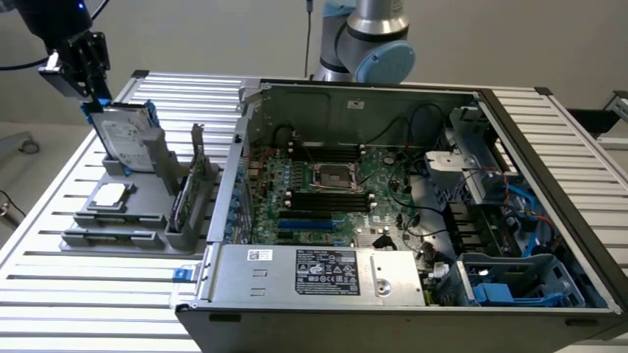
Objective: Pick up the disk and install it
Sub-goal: 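Pick up the disk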
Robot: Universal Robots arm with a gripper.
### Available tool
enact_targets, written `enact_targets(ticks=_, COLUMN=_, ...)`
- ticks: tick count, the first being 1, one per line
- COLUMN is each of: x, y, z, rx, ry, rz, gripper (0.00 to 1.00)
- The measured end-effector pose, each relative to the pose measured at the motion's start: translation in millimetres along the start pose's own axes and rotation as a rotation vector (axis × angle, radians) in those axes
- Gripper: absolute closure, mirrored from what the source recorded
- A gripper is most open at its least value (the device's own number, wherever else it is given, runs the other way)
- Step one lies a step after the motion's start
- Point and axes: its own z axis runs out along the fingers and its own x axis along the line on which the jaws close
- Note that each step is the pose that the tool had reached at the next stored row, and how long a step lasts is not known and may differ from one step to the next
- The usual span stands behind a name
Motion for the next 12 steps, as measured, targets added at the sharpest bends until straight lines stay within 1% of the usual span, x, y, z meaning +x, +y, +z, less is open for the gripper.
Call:
enact_targets(ticks=5, x=-0.3, y=0.9, z=8.8, rx=0.0002, ry=0.0, rz=-0.002, gripper=0.58)
enact_targets(ticks=12, x=-0.6, y=1.9, z=17.5, rx=0.0001, ry=0.0, rz=-0.002, gripper=0.58)
